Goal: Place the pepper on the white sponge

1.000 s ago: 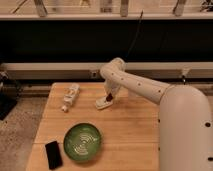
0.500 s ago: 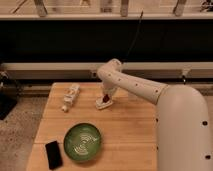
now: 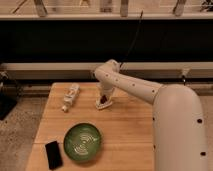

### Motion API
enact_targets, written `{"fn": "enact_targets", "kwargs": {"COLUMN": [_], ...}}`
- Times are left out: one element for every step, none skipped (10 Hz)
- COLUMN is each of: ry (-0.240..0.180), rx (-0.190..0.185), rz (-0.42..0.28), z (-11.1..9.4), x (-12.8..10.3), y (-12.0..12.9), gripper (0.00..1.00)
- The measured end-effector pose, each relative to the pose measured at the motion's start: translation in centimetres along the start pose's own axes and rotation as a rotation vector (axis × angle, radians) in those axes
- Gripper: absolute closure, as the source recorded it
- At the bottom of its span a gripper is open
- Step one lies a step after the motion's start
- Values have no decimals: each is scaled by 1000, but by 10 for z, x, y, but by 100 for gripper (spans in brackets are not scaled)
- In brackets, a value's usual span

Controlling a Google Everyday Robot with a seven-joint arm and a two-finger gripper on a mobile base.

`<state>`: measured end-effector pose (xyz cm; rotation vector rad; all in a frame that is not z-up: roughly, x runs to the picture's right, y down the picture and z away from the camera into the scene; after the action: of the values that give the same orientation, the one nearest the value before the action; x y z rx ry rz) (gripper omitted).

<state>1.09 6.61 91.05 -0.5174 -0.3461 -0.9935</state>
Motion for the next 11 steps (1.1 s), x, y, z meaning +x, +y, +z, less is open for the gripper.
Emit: {"fn": "enact_targets", "kwargs": {"ry": [-3, -6, -9, -11, -13, -14, -16, -16, -16, -16, -15], "rx": [0, 0, 0, 0, 0, 1, 0, 1, 1, 1, 1], "rz": [-5, -9, -11, -15, -17, -18, -19, -20, -21, -21, -21], "z": [2, 3, 4, 5, 6, 6, 7, 7, 7, 8, 8], "x": [-2, -3, -4, -5, -6, -7, -7, -8, -8, -8, -8], "y": [-2, -3, -4, -6, -6, -6, -6, -7, -7, -7, -7], "gripper": [71, 59, 51, 41, 31, 23, 20, 20, 20, 20, 20]}}
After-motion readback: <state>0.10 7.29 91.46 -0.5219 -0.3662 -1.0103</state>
